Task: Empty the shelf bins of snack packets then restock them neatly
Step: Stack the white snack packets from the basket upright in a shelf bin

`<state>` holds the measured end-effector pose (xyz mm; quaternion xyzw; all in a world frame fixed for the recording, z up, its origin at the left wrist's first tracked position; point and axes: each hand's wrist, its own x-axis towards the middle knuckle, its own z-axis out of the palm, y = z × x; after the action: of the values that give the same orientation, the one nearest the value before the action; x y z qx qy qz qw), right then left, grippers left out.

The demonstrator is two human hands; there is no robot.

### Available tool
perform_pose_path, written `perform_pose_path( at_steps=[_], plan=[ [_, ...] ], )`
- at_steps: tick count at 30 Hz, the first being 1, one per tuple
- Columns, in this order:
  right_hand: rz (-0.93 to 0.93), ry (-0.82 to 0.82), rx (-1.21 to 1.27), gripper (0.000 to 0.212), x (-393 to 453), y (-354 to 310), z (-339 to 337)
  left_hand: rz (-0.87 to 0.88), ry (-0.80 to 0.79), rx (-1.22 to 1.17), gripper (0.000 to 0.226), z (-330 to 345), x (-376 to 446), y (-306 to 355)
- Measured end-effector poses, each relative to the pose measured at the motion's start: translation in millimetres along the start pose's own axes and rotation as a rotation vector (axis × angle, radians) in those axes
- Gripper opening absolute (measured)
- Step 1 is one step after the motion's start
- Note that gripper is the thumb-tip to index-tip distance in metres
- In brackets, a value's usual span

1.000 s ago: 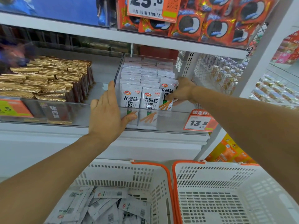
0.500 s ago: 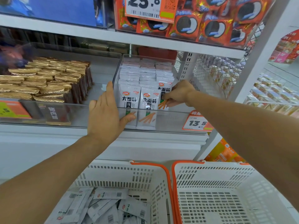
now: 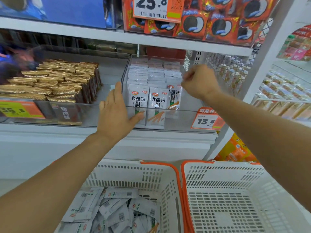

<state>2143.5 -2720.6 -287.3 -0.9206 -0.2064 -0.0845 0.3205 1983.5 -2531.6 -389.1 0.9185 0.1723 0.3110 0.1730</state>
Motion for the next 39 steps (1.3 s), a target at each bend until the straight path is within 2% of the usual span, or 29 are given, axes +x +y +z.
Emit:
perform_pose_path(
  at_steps=[2,3,4,6,8,9,11,12,14,18,21,24,27,30,35,37,39],
  plan=[
    [-0.219,0.144,0.182,0.008,-36,-22,2,0.11,0.178,-0.08,0.075,-9,-12,-1],
    [-0.295,0.145,0.277,0.008,-56,-31,11,0.179,0.238,-0.115,0.057,-13,-21,-5],
    [-0.353,0.104,0.346,0.009,-75,-36,26,0.217,0.217,-0.16,0.042,-14,-33,-11],
    [-0.414,-0.089,0.384,0.009,-113,-33,71,0.157,-0.059,-0.225,0.02,-9,-59,-34],
    [-0.367,-0.428,0.297,0.012,-148,-18,126,0.015,-0.43,-0.171,0.01,4,-93,-67],
    [-0.307,-0.624,0.207,0.016,-167,-6,155,-0.073,-0.616,-0.12,0.012,12,-115,-88],
    [-0.176,-0.949,0.048,0.031,-204,23,211,-0.24,-0.959,0.031,0.031,25,-162,-132],
    [-0.12,-1.052,0.001,0.038,-224,36,237,-0.282,-1.079,0.109,0.044,31,-186,-153],
    [-0.029,-1.151,-0.04,0.055,-260,58,283,-0.346,-1.19,0.189,0.066,39,-226,-186],
    [0.05,-1.134,-0.016,0.093,-305,71,341,-0.412,-1.183,0.231,0.101,53,-267,-221],
    [0.012,-1.091,-0.078,0.105,-314,67,362,-0.476,-1.09,0.142,0.108,65,-279,-238],
    [-0.015,-1.097,-0.175,0.096,-313,66,378,-0.549,-1.03,0.043,0.101,82,-282,-247],
    [-0.035,-1.036,-0.201,0.078,-312,66,385,-0.508,-0.997,0.195,0.082,94,-281,-244],
    [-0.118,-0.936,-0.232,0.063,-314,67,383,-0.513,-0.957,0.221,0.068,100,-275,-232],
    [-0.184,-1.031,-0.246,0.033,-311,64,371,-0.513,-0.856,0.002,0.022,92,-265,-213],
    [-0.09,-1.04,-0.192,0.016,-302,60,361,-0.586,-0.827,-0.061,0.015,82,-259,-203],
    [0.12,-0.983,-0.041,0.036,-289,56,345,-0.704,-0.817,-0.091,0.02,70,-254,-196]
  ],
)
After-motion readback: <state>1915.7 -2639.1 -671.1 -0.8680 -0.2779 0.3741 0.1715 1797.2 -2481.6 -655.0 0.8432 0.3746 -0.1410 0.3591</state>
